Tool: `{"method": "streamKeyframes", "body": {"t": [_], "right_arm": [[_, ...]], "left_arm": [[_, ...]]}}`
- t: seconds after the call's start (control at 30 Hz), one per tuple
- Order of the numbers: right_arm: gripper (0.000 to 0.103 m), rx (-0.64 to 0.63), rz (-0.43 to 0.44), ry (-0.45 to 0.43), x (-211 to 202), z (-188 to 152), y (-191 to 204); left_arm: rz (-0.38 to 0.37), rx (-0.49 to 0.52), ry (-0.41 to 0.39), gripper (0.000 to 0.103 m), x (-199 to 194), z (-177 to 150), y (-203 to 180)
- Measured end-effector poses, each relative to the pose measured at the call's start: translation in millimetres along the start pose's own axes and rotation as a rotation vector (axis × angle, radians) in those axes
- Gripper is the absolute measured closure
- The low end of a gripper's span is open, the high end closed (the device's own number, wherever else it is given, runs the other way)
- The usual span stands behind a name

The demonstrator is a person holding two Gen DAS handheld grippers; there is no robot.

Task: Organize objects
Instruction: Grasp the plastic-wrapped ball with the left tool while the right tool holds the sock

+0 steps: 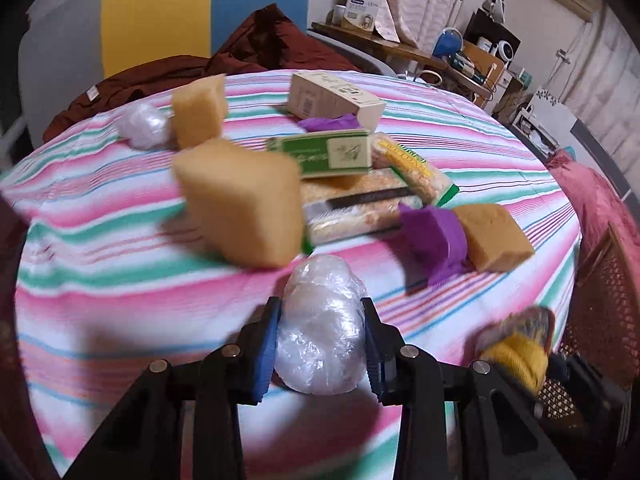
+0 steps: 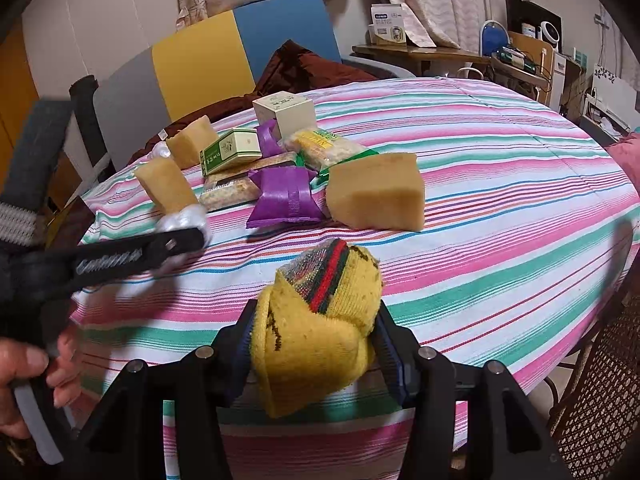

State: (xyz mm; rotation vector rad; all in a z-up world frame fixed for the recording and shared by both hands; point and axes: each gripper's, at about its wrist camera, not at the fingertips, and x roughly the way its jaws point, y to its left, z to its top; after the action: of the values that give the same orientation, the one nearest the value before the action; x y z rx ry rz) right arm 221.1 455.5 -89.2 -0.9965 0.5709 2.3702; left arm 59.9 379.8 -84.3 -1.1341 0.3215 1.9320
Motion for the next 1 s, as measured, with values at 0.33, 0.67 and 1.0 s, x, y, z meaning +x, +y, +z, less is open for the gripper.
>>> {"method": "streamKeyframes", "body": {"t": [0.33,0.67,1.0], "right_arm": [[0.053,-0.063,0.052,-0.012,-5.3,1.4,28.3],[0.053,-0.138,0.092,-0.017,-9.1,3.4,68.6],[0.053,-0.216,0.155,-0.042,-19.0,12.9,109.7]], "left_arm": [[-0.022,-0.085,-0.043,0.065,-48.5,-39.8,40.4],[0.022,-0.136,-0.157,0.065,-115.2,-56.5,82.8],[0.209,-0.344,-0.185,0.065,-168.2,-93.2,192.8]]}}
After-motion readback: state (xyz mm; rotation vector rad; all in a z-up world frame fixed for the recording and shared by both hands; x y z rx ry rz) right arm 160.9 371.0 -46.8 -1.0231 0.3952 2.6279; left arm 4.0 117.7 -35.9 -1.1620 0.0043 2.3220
